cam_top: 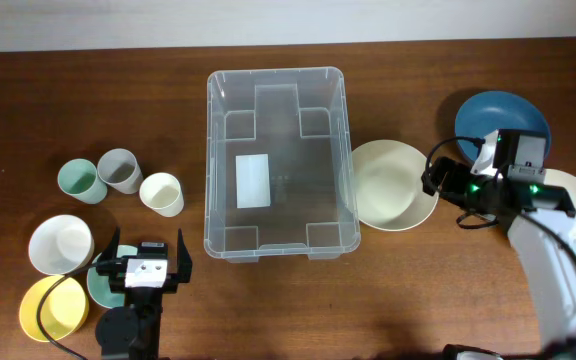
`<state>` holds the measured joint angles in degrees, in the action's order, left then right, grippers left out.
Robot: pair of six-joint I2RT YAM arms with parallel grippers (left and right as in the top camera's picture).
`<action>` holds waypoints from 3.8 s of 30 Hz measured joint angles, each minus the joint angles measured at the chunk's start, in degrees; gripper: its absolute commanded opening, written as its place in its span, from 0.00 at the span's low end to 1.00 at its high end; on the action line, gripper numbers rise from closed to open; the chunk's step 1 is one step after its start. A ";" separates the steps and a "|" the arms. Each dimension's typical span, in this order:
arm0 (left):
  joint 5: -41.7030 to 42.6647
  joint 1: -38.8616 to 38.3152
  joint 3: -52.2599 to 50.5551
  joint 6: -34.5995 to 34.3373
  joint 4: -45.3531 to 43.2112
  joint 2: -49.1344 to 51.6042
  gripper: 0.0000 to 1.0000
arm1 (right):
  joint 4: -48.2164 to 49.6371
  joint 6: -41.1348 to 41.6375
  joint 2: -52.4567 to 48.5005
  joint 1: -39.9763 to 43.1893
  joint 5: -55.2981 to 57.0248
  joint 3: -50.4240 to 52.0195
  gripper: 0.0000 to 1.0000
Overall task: Pack container
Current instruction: 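Move the right gripper to the cream plate rim and grasp it, then lift the cream plate with the right gripper and place it in the bin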
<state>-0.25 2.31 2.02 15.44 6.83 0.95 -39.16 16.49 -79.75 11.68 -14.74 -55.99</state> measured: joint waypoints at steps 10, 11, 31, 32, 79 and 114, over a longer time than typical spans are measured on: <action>0.00 0.00 0.00 0.00 0.00 0.00 1.00 | 3.98 0.09 -14.32 1.25 -7.41 0.00 0.99; 0.00 0.00 0.00 -0.02 0.00 0.00 1.00 | 4.79 0.09 -15.10 1.25 -7.61 0.00 0.99; 0.00 0.00 0.00 -0.02 0.00 0.00 1.00 | 9.42 2.25 -21.16 1.25 -10.58 0.50 0.53; 0.00 0.00 0.00 -0.02 0.00 0.00 1.00 | 9.40 2.47 -21.16 1.25 -10.36 0.70 0.52; 0.00 0.00 0.00 -0.02 0.00 0.00 1.00 | 4.87 6.82 5.05 -15.19 3.67 -17.68 0.04; 0.00 0.00 0.00 -0.02 0.00 0.00 1.00 | 8.59 13.92 -29.62 -37.66 20.94 -27.02 0.53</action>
<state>-0.25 2.31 2.02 15.42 6.83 0.95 -30.57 30.41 -109.36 -25.98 6.20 -83.00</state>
